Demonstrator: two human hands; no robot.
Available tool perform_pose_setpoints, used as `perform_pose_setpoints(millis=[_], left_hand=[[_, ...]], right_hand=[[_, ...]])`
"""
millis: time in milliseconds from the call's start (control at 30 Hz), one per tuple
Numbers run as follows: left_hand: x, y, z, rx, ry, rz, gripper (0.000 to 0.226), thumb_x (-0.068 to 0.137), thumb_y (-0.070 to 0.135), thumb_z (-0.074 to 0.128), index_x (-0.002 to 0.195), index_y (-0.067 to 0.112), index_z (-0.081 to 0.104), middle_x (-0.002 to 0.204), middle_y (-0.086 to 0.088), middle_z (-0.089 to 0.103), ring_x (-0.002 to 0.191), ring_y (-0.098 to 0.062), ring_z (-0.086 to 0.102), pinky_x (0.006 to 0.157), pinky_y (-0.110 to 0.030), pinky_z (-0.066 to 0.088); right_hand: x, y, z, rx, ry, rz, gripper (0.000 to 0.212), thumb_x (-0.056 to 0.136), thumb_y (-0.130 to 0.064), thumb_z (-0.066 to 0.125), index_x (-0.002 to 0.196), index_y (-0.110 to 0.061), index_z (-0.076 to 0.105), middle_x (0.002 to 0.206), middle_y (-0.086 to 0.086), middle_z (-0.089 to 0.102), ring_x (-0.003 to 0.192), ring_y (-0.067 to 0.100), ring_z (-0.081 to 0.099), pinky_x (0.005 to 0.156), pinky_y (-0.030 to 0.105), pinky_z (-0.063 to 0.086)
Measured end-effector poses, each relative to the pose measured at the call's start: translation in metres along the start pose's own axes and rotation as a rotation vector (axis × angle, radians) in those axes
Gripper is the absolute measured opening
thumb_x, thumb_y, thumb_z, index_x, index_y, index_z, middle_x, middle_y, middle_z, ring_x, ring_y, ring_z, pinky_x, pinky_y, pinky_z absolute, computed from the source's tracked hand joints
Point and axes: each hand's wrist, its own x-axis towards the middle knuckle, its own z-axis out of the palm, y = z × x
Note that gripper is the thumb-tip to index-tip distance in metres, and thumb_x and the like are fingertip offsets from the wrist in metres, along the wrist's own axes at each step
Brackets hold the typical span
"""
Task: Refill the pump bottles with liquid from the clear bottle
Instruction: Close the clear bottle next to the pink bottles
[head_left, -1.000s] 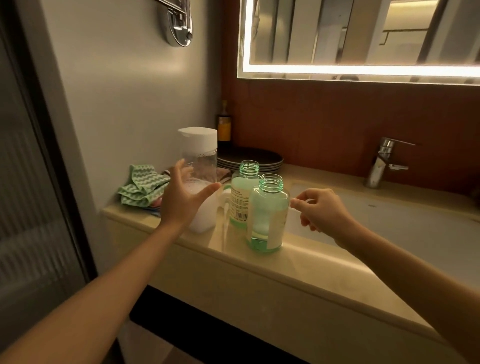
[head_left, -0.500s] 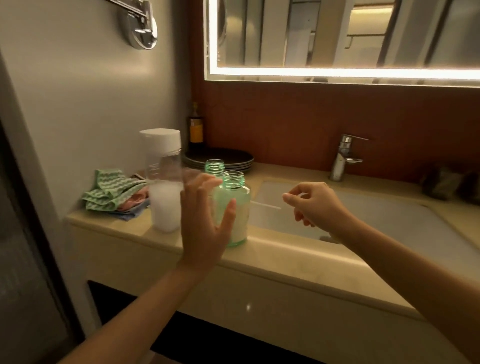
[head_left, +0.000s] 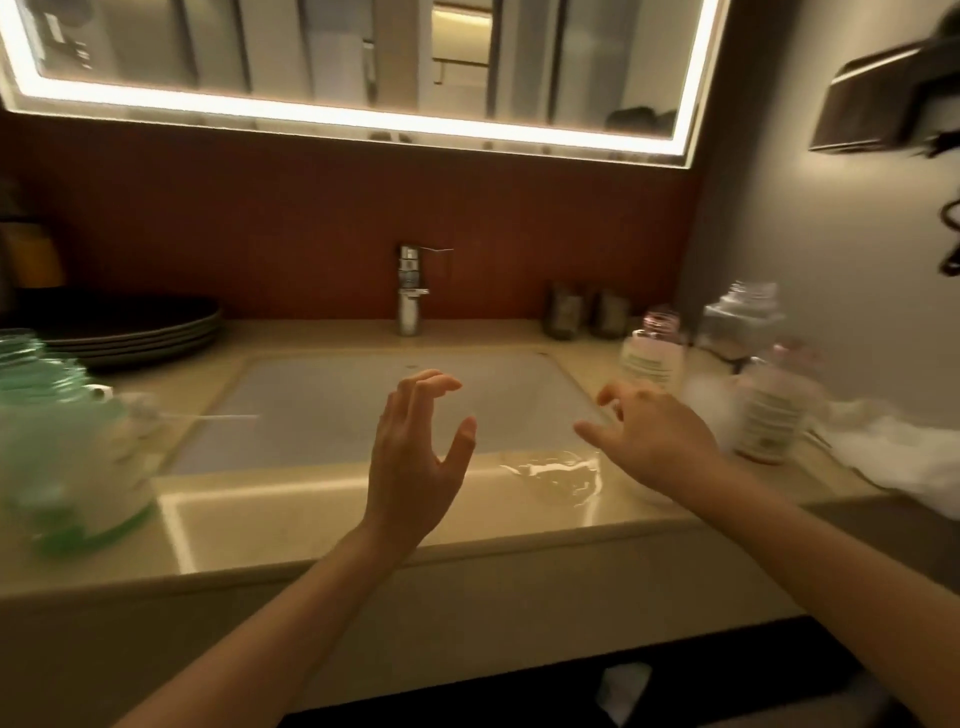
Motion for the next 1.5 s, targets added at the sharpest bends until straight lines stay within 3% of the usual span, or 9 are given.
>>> perform_pose_setpoints(millis=[133,300,467,567,733,967,1267,1500], left_hand=[[0.005,0.019,0.038,-0.093,-0.042,-0.067,0.029,0.084,0.035,0.049,0.109,0.021,0.045,0.107,0.003,0.053,0.096,0.0,0.045,0.083,-0.016,0.037],[0.008,0.031,0.062,-0.136,-0.061,-0.135,0.034,0.082,0.037,0.05,0.106,0.013,0.052,0.106,0.008,0.051,0.093,-0.004,0.05,0.08,-0.009,0.035],[0.019,0.038,0.08,-0.181,-0.06,-0.206,0.024,0.084,0.022,0.06,0.105,0.014,0.051,0.105,0.005,0.053,0.091,-0.003,0.051,0.079,-0.012,0.036],[0.03,0.048,0.096,-0.237,-0.077,-0.235,0.025,0.084,0.014,0.064,0.103,0.019,0.049,0.104,0.003,0.055,0.091,-0.005,0.052,0.079,-0.016,0.038],[0.049,0.08,0.131,-0.357,-0.183,-0.275,0.031,0.083,0.02,0.065,0.107,0.023,0.045,0.107,0.005,0.054,0.094,-0.006,0.051,0.077,-0.011,0.039],[0.068,0.12,0.183,-0.518,-0.298,-0.35,0.057,0.077,0.033,0.072,0.123,0.02,0.041,0.113,0.006,0.05,0.103,-0.011,0.052,0.086,-0.031,0.049],[0.071,0.141,0.221,-0.543,-0.319,-0.489,0.09,0.07,0.039,0.076,0.14,0.019,0.024,0.137,-0.004,0.046,0.124,-0.02,0.045,0.097,-0.034,0.041],[0.075,0.136,0.232,-0.504,-0.374,-0.45,0.072,0.069,0.039,0.077,0.127,0.018,0.041,0.116,0.003,0.058,0.095,-0.006,0.053,0.076,-0.021,0.044]], right_hand=[[-0.002,0.043,0.009,-0.099,-0.115,0.114,0.074,0.081,-0.06,0.054,0.142,-0.026,0.028,0.144,0.006,0.033,0.129,0.026,0.034,0.099,0.039,0.038],[0.005,0.056,0.02,-0.047,-0.128,0.13,0.069,0.081,-0.048,0.06,0.139,-0.024,0.033,0.136,0.007,0.045,0.122,0.026,0.044,0.097,0.039,0.043],[0.015,0.058,-0.025,0.061,0.029,0.044,0.054,0.079,-0.043,0.066,0.124,-0.019,0.048,0.121,0.005,0.056,0.108,0.021,0.051,0.082,0.027,0.041],[0.024,0.058,-0.075,0.17,0.16,-0.028,0.053,0.076,-0.04,0.071,0.12,-0.016,0.053,0.115,0.006,0.059,0.098,0.019,0.055,0.08,0.029,0.045],[0.051,0.068,-0.135,0.144,0.309,-0.103,0.053,0.075,-0.044,0.07,0.117,-0.014,0.056,0.113,0.005,0.06,0.09,0.014,0.051,0.075,0.025,0.042],[0.087,0.088,-0.139,0.013,0.199,-0.085,0.053,0.075,-0.044,0.071,0.116,-0.013,0.057,0.115,0.007,0.059,0.088,0.016,0.05,0.071,0.025,0.039],[0.104,0.104,-0.138,-0.008,0.058,-0.113,0.051,0.075,-0.043,0.071,0.115,-0.012,0.06,0.114,0.006,0.06,0.091,0.015,0.051,0.073,0.025,0.043],[0.105,0.11,-0.139,0.028,0.023,-0.146,0.05,0.078,-0.041,0.069,0.117,-0.011,0.06,0.116,0.006,0.059,0.092,0.014,0.049,0.065,0.02,0.043]])
